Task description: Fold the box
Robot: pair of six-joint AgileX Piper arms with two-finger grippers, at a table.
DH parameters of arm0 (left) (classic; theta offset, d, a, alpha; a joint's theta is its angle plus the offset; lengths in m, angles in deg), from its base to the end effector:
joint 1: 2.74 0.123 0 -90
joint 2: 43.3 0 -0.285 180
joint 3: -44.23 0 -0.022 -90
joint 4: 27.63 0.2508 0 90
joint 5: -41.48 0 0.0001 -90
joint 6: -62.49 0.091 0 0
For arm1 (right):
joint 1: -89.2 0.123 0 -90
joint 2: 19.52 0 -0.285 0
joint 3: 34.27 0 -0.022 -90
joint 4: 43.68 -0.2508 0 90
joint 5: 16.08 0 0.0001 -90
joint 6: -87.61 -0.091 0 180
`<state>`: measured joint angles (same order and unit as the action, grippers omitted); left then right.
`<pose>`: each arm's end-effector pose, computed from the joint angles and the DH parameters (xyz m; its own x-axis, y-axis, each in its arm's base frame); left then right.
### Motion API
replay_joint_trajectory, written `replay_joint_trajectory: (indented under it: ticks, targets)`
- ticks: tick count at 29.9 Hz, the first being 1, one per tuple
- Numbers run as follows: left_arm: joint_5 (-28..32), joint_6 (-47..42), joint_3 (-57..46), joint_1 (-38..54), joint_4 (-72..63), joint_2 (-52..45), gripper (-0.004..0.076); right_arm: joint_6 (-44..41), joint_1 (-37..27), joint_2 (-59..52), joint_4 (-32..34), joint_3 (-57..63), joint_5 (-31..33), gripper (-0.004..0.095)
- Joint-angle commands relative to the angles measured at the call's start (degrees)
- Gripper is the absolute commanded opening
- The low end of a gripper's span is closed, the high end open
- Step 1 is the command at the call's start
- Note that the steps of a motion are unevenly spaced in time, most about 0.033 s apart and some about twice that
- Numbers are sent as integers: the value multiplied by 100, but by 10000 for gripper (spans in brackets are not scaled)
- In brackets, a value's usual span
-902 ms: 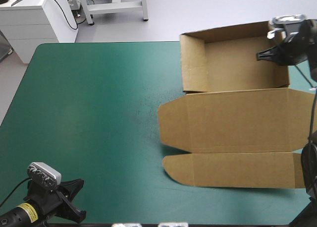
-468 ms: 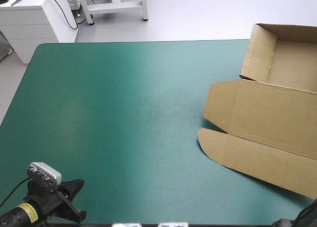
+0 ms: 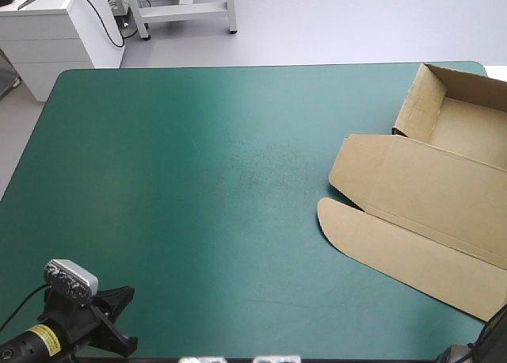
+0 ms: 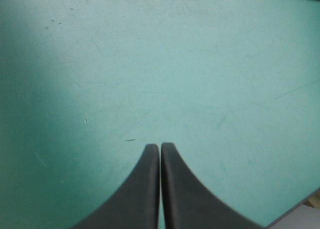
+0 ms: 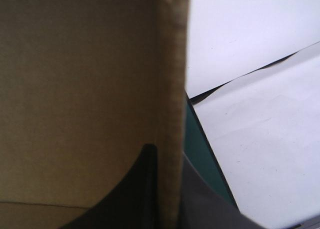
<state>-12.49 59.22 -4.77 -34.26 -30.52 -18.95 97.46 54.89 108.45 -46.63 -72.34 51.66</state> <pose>0.0378 -0.0275 0.2783 -0.5621 0.2432 -0.7905 0.5032 0.8591 -0.0935 0.3829 -0.2561 0.2860 -0.8381 0.3883 -0.3831 0.4258 0.9047 -0.0143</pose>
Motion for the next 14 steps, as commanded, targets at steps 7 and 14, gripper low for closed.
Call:
replay_joint_trajectory:
  ticks: [7, 14]
  targets:
    - [345, 41, 135, -18, -81, 64, -8, 347, -24, -319, -276, -209, -211, 485]
    - [330, 35, 135, -18, -81, 64, -8, -144, -24, -494, 142, -799, -27, 696]
